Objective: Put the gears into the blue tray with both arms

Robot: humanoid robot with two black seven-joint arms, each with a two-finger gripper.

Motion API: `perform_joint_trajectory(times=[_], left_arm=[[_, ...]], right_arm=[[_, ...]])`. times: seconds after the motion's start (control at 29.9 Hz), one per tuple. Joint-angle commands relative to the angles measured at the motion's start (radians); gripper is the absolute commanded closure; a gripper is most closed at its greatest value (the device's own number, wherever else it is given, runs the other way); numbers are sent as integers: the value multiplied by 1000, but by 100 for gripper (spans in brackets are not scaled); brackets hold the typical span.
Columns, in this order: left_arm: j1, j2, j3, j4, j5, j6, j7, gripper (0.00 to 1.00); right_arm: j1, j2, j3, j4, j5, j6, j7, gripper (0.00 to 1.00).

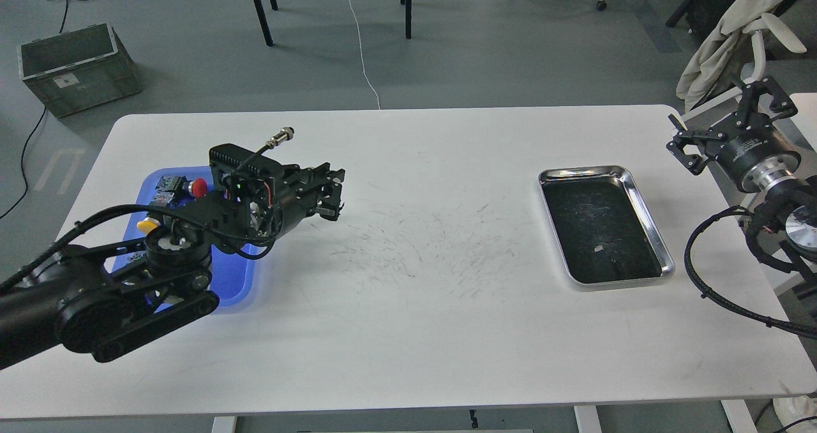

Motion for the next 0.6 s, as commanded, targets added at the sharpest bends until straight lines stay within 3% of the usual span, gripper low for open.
perform_joint_trajectory(times=[0.0, 0.33, 0.57], left_arm=[[-47, 90, -22, -48, -50, -18, -8, 93], [-105, 230, -19, -22, -232, -35, -32, 93], [-104, 228, -13, 146, -235, -33, -84, 93]], right_arm=[[0, -1, 0, 0, 0, -1, 0, 2], [0, -1, 1, -1, 0, -1, 0, 2], [4, 1, -2, 0, 0, 1, 0, 2]])
